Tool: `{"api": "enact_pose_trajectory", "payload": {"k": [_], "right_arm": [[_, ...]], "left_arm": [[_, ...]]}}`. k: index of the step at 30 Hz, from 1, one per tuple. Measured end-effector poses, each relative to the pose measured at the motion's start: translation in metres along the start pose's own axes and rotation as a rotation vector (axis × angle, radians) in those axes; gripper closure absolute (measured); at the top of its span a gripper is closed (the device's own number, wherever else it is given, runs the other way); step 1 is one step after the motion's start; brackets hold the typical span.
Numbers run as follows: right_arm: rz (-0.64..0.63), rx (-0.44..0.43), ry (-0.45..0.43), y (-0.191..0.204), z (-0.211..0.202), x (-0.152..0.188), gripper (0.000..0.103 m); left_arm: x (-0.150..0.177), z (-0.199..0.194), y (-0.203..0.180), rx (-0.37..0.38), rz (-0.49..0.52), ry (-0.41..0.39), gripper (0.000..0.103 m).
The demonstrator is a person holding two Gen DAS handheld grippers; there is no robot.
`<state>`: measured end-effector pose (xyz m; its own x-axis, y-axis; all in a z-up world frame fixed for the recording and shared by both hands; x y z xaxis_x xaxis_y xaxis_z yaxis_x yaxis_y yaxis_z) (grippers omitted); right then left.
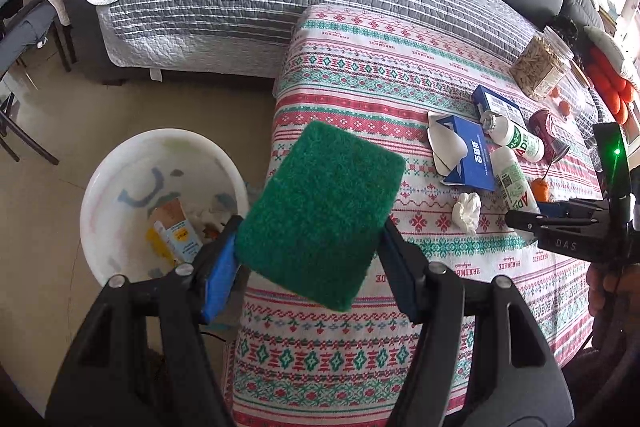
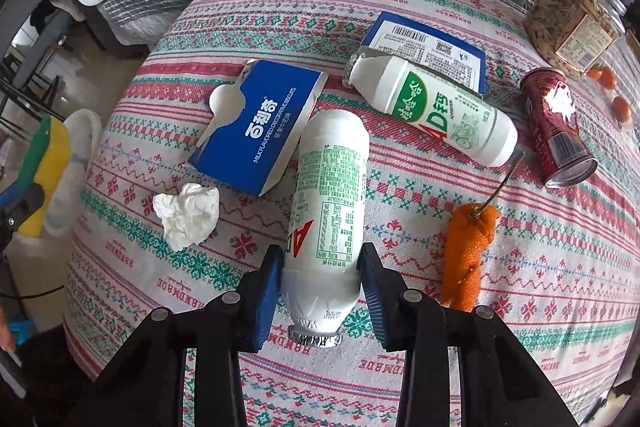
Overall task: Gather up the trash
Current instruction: 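Hold the green sponge with the left gripper while the right gripper grasps the white bottle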
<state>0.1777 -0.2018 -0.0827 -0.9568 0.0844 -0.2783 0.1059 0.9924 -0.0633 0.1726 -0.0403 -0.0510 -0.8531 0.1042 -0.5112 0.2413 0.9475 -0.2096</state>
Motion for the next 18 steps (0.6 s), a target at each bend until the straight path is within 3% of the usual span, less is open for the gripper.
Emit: {"api": "enact_pose_trajectory", "payload": {"k": [11,18], "right_arm": [[0.041,-0.072,-0.099,-0.007,-0.043,-0.004,0.064],[0.04,-0.112,-0.139,0.008,-0.059,-0.011,0.064]], "left_arm": [[-0.001,-0.013,0.01,-0.003,-0.018,-0.031,0.036],[0.002,-0.023,0.031,-0.028,-0.057,-0.053,0.036]]}}
Point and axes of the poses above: each gripper's, at about its wrist camera, not at the fingertips, and z roughly the way its jaws point, y to its left, x to its underside, the point moved 1 cm from there along z, roughly the way its jaws point, and after that the axes turned 7 degrees about x, right-handed, at the moved point
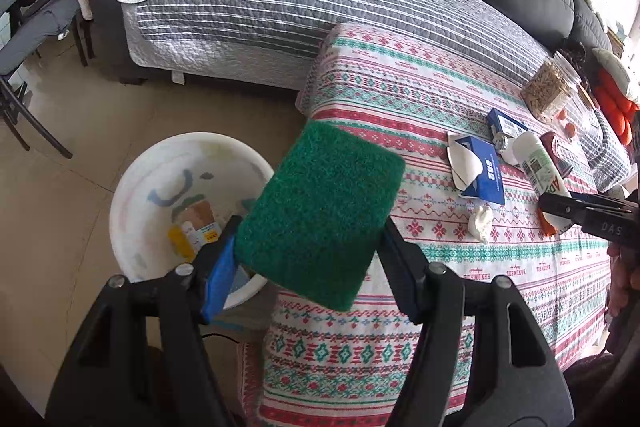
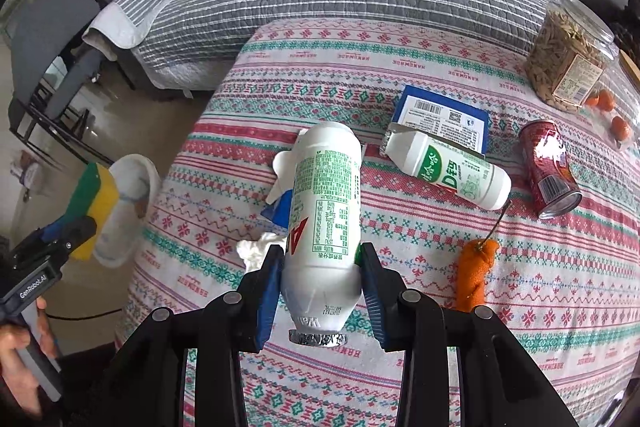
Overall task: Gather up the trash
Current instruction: 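Hold the green sponge with the left gripper while the right gripper grasps the white bottle, then drop the green sponge into the wastebasket with the left gripper while the right gripper carries the white bottle over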
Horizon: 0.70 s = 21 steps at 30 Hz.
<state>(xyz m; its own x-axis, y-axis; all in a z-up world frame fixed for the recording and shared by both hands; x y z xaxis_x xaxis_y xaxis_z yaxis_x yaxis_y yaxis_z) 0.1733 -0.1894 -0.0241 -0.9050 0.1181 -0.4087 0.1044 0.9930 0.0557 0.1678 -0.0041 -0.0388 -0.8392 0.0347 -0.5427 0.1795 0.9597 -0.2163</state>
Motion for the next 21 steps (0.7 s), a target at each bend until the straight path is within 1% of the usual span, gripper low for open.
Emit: {"api": "enact_pose_trajectory", "payload": {"k": [4,11,17,18,19,21], "right_arm": [[-0.008,-0.03,-0.016,0.018,-0.002,-0.006,0.064],[-0.039,-0.085,-0.018,0.058,0.004,-0.013,0.064],[-0.08,-0.12,-0.009,0.098,0.015,-0.016,0.064],[-0.086,-0.125,-0.009,0.104,0.017,-0.015,0.064],[-0.091,-0.13,-0.009,0.109,0.018,-0.016,0.064],[-0.103,-0.141,-0.01,0.12,0.021,-0.016,0.064]], "left_arm": [[0.002,-0.006,0.019,-0.019,-0.041,-0.009,0.036],[0.008,-0.012,0.058,-0.06,-0.116,-0.008,0.036],[0.01,-0.01,0.092,-0.091,-0.148,-0.023,0.035],[0.01,-0.011,0.096,-0.082,-0.153,-0.037,0.033],[0.008,-0.013,0.101,-0.066,-0.158,-0.06,0.025],[0.008,-0.015,0.106,-0.101,-0.158,-0.082,0.016]]}}
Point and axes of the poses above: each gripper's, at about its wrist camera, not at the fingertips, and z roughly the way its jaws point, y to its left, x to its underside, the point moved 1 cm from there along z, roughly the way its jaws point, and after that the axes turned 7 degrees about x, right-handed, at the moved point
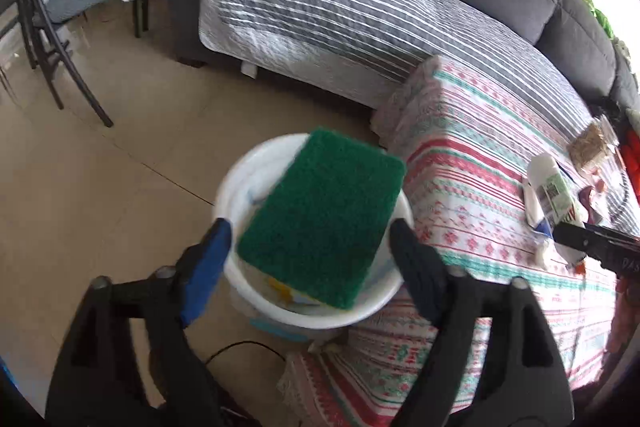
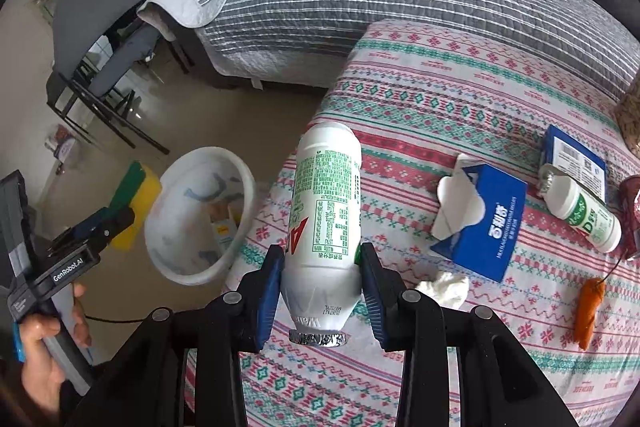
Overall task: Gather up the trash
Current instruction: 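Drop the green sponge into the wastebasket with the left gripper while the right gripper carries the white bottle over, then open the right gripper over the wastebasket to drop the white bottle, then move both grippers back over the bed toward the remaining trash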
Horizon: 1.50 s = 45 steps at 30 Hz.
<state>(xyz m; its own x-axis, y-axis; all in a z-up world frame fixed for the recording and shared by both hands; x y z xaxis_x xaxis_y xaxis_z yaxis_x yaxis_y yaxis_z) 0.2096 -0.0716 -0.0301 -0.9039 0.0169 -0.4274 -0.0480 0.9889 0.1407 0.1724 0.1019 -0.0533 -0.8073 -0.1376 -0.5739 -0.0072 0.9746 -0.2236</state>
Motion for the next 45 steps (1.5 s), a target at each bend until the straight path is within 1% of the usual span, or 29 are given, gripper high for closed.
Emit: {"api": "enact_pose_trajectory", "payload": {"k": [1,2,5,8,12,18,25,26,27,28,29,32,37,40,45], "right_arm": [[-0.007,-0.006,0.001,0.005,0.003,-0.001,0.064],[-0.013,-0.01,0.001,0.011,0.005,-0.001,0.064],[-0.038,-0.021,0.002,0.028,0.014,-0.004,0.064],[-0.062,-0.034,0.004,0.046,0.023,-0.006,0.064],[-0.094,-0.057,0.011,0.074,0.038,-0.007,0.064],[-0.14,-0.094,0.014,0.109,0.058,-0.006,0.064],[-0.169,-0.118,-0.009,0.131,0.074,-0.007,0.063],[-0.165,-0.12,-0.014,0.131,0.075,-0.007,0.056],[-0.158,-0.12,-0.01,0.131,0.076,-0.007,0.04],[-0.148,-0.117,-0.012,0.13,0.075,-0.006,0.035],[-0.143,-0.114,-0.018,0.129,0.074,-0.006,0.034],[-0.149,-0.09,-0.026,0.124,0.067,-0.006,0.033],[-0.133,-0.036,-0.036,0.105,0.053,-0.001,0.031],[-0.115,-0.008,-0.037,0.09,0.044,0.002,0.029],[-0.078,0.028,-0.053,0.057,0.022,0.007,0.027]], "left_arm": [[0.0,-0.002,0.002,-0.018,0.005,-0.013,0.013],[0.001,-0.003,0.005,-0.035,0.015,-0.015,0.012],[0.007,-0.004,0.014,-0.056,0.024,0.008,0.012],[0.014,-0.009,0.025,-0.105,0.043,0.019,0.011],[0.024,-0.015,0.042,-0.156,0.043,0.038,0.006],[0.035,-0.023,0.062,-0.159,-0.004,0.051,0.006],[0.039,-0.027,0.068,-0.162,-0.002,0.044,0.002],[0.039,-0.026,0.069,-0.164,-0.001,0.043,0.002],[0.039,-0.026,0.069,-0.165,0.0,0.043,0.002],[0.04,-0.026,0.069,-0.166,0.002,0.044,0.002],[0.04,-0.026,0.069,-0.166,0.002,0.045,0.002],[0.041,-0.026,0.07,-0.163,-0.002,0.052,0.001],[0.04,-0.026,0.067,-0.149,-0.017,0.064,0.001],[0.041,-0.027,0.06,-0.13,-0.014,0.07,0.001],[0.043,-0.028,0.038,-0.118,0.023,0.084,0.001]]}}
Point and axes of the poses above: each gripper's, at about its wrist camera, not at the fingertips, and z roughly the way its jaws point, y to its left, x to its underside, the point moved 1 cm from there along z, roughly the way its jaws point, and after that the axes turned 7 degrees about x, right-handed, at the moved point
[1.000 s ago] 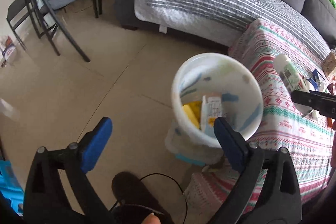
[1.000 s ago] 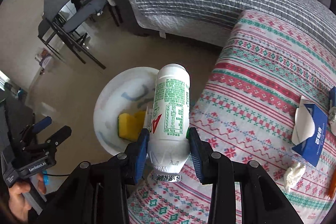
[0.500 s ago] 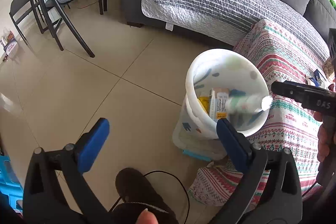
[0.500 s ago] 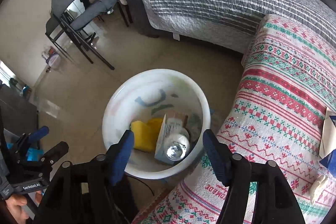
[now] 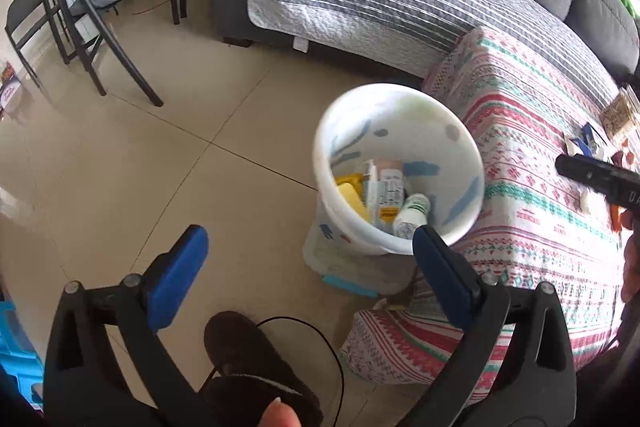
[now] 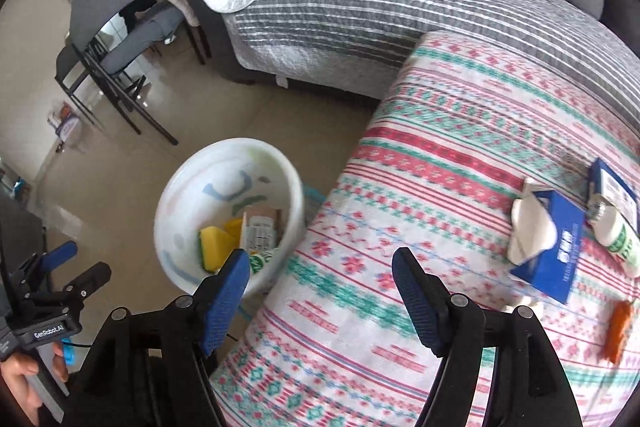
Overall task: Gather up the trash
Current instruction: 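Move both grippers back over the bed toward the remaining trash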
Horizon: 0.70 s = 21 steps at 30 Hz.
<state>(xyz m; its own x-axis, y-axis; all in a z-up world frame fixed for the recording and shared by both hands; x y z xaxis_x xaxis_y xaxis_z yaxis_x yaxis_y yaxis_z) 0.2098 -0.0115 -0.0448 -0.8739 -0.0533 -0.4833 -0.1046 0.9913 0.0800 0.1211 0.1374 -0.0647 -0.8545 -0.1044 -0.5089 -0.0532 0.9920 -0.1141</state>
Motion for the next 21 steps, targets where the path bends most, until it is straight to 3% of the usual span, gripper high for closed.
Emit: {"api": "enact_pose_trajectory", "payload": {"k": [11,15,21], "right_arm": [[0.064,0.077,-0.04,-0.085,-0.052,0.021,0.025],[0.09,0.107,-0.048,-0.118,-0.068,0.034,0.024],[0.15,0.148,-0.042,-0.17,-0.086,0.057,0.023]], "left_arm": [[0.005,-0.02,-0.066,0.059,0.033,-0.004,0.001],[0.009,-0.018,-0.1,0.115,0.04,0.011,0.001],[0.018,-0.011,-0.158,0.159,0.122,0.028,0.001]]}}
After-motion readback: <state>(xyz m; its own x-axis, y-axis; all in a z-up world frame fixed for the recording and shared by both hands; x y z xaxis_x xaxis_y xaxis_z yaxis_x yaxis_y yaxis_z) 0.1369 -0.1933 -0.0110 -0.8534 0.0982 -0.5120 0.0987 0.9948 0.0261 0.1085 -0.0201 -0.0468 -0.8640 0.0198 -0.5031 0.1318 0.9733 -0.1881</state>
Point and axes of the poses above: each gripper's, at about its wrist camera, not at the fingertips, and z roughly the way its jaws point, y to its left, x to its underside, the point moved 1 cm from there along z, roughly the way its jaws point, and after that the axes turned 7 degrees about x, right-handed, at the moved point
